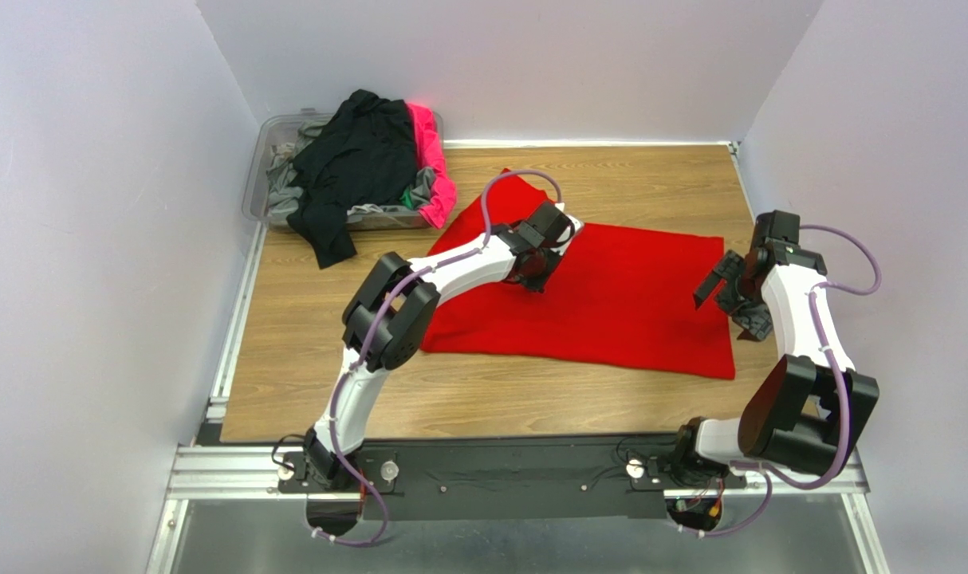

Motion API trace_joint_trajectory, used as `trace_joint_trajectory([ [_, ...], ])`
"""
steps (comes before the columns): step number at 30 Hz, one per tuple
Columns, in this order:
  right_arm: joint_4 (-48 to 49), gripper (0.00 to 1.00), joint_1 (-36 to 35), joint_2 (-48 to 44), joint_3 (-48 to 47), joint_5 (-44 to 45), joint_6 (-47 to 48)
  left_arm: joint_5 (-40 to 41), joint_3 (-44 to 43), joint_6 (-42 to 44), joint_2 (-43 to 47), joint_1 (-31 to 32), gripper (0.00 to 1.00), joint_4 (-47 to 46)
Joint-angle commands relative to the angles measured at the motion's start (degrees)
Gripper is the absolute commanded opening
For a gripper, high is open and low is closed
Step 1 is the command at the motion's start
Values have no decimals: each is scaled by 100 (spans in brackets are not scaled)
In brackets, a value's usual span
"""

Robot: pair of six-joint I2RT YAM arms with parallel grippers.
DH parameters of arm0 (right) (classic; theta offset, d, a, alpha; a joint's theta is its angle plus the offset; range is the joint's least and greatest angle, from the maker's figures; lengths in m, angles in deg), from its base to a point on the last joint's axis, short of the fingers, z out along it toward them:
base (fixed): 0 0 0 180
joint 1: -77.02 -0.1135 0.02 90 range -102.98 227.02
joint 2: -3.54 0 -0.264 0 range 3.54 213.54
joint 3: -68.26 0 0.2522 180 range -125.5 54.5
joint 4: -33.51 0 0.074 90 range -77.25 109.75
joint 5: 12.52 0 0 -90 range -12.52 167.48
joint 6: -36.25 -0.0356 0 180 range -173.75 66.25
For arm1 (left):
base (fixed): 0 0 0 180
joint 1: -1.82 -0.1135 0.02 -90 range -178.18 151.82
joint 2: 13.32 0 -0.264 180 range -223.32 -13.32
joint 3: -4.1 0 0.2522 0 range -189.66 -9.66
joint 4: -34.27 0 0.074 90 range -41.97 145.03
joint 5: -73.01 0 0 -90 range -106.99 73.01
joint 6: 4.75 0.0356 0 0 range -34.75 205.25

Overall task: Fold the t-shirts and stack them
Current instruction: Fold the tshirt

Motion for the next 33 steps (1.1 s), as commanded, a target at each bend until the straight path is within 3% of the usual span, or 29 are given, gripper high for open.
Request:
trace_joint_trajectory([
  [1,68,96,17,-39,111,-59,-38,132,-145,135,-122,39,0,78],
  [8,68,96,17,-74,111,-68,-38,228,-285,-119,-122,47,1,78],
  [11,68,96,17,-92,102,-68,-38,237,-443,-243,-130,47,9,70],
  [14,68,96,26,-92,93,-59,-29,159,-610,-349,-148,47,23,61],
  [19,59,96,17,-119,32,-59,-11,-35,-672,-401,-78,38,31,17],
  [24,85,96,17,-171,-65,-112,85,-176,-637,-524,150,39,51,-71],
  [29,305,95,-96,-399,-144,-384,138,-343,-383,-761,835,-31,56,-282],
  [33,498,95,-439,-313,-241,-420,68,-369,423,-1095,1468,-207,57,-685],
])
